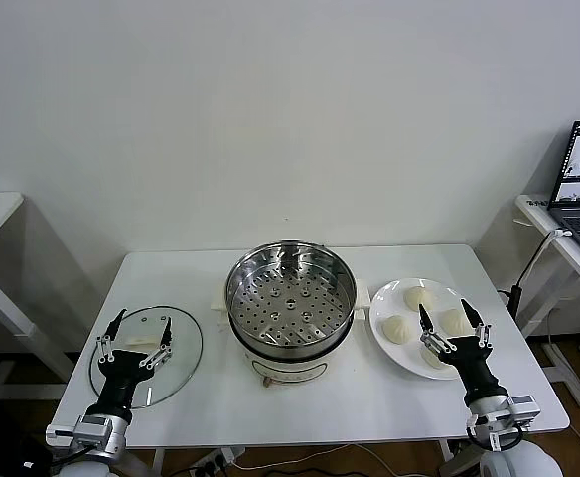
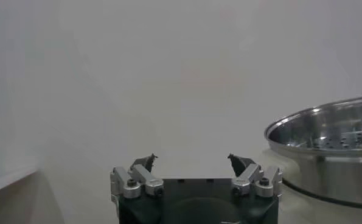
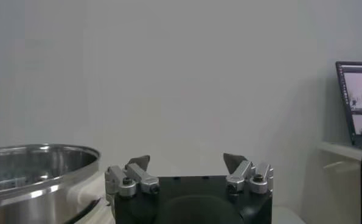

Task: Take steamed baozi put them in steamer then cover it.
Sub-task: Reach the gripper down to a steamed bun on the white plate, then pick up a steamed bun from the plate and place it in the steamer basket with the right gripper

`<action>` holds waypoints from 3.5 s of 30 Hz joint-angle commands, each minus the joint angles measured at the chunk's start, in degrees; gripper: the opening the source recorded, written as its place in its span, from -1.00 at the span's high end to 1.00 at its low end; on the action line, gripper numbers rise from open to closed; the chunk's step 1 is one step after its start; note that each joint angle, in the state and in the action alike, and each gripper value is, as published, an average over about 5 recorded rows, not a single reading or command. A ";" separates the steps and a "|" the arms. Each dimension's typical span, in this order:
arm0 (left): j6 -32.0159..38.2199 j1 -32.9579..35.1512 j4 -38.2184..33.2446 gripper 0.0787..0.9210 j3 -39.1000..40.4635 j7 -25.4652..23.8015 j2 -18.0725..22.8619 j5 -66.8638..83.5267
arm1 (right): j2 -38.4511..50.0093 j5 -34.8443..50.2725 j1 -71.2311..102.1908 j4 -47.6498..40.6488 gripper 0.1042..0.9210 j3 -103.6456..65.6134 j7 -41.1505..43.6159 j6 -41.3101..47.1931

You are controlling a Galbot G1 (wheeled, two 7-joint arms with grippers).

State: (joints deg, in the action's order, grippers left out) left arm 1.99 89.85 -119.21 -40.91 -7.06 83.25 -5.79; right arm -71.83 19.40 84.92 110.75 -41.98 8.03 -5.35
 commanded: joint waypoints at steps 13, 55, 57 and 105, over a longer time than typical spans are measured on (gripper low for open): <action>1.87 -0.04 0.18 -0.77 -0.14 -0.89 -0.83 -1.63 | 31.62 -29.91 -27.58 -23.02 -0.76 12.02 9.19 8.26; 1.89 -1.34 1.56 -0.77 -1.01 -0.72 0.50 -0.68 | 16.57 -44.31 -86.06 -70.32 -0.76 73.08 57.73 4.31; 2.03 -1.29 1.72 -0.77 -1.06 -0.75 0.59 -0.69 | 15.44 -44.97 -85.83 -71.61 -0.76 72.44 57.15 3.87; 2.51 -0.24 0.65 -0.77 -2.32 -0.73 1.07 -0.80 | 23.41 -37.87 -91.27 -58.62 -0.34 78.45 57.64 -2.52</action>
State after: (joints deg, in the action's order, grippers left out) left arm 4.62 89.50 -118.42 -43.36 -7.83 84.47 -6.49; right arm -55.96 -27.08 -1.46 41.22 30.60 63.44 -5.20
